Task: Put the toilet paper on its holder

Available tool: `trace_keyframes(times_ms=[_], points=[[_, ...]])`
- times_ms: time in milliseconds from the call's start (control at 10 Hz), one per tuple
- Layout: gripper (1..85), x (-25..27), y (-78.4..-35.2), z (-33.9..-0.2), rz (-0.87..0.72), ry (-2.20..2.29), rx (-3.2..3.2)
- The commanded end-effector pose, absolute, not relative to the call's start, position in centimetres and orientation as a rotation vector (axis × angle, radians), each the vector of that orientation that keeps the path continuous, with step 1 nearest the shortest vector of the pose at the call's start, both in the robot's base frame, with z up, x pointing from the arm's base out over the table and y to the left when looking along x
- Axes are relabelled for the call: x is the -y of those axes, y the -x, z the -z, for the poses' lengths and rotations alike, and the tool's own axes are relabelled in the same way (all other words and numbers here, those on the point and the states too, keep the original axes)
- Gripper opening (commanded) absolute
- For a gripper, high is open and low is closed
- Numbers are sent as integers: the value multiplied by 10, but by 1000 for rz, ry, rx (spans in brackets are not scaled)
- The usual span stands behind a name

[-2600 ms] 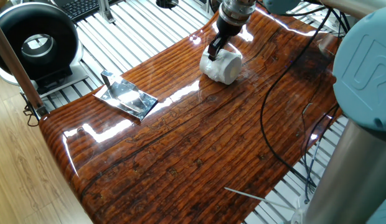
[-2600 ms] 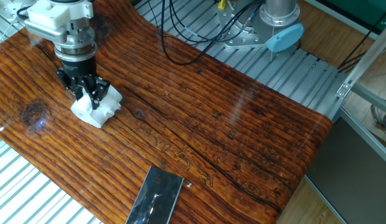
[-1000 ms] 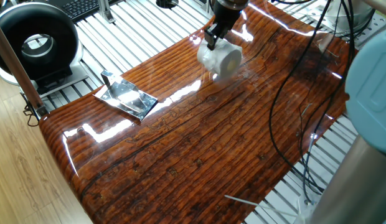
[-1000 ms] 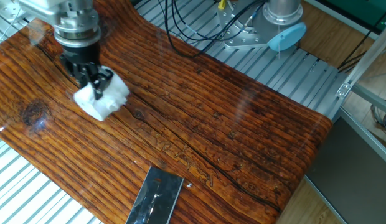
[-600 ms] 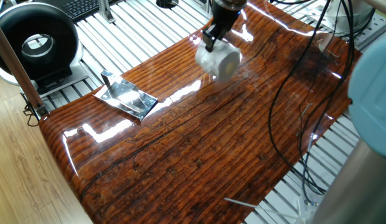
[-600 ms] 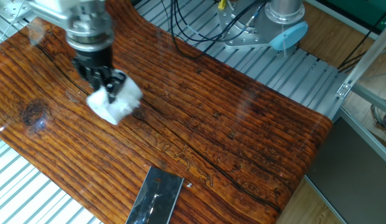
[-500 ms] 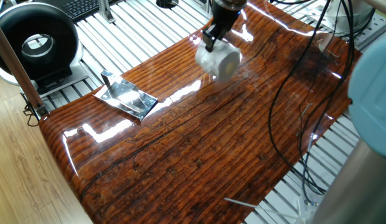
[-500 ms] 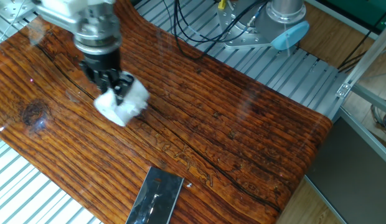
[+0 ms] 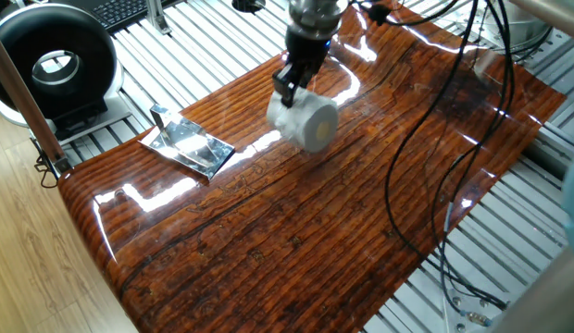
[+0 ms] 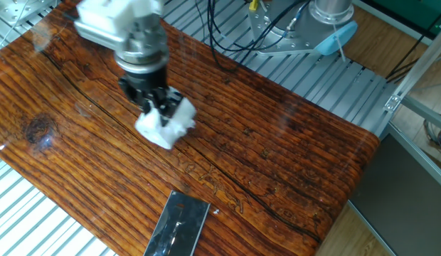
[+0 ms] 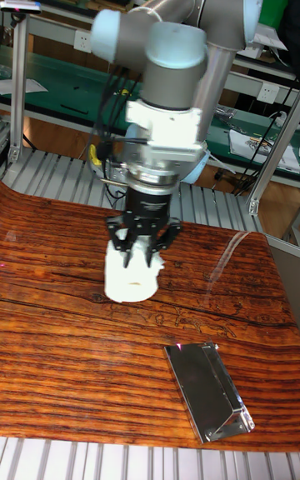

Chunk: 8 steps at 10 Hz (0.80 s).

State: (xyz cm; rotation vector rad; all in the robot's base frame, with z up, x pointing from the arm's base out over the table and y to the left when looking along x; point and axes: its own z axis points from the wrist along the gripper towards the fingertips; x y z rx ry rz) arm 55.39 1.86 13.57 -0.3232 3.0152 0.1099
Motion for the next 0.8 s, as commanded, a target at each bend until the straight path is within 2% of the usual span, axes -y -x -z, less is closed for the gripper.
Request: trace_keyframes(times_ms=[0, 700], points=[[10, -56, -541, -137, -116, 360, -3034], [10, -105, -557, -134, -137, 374, -2959]])
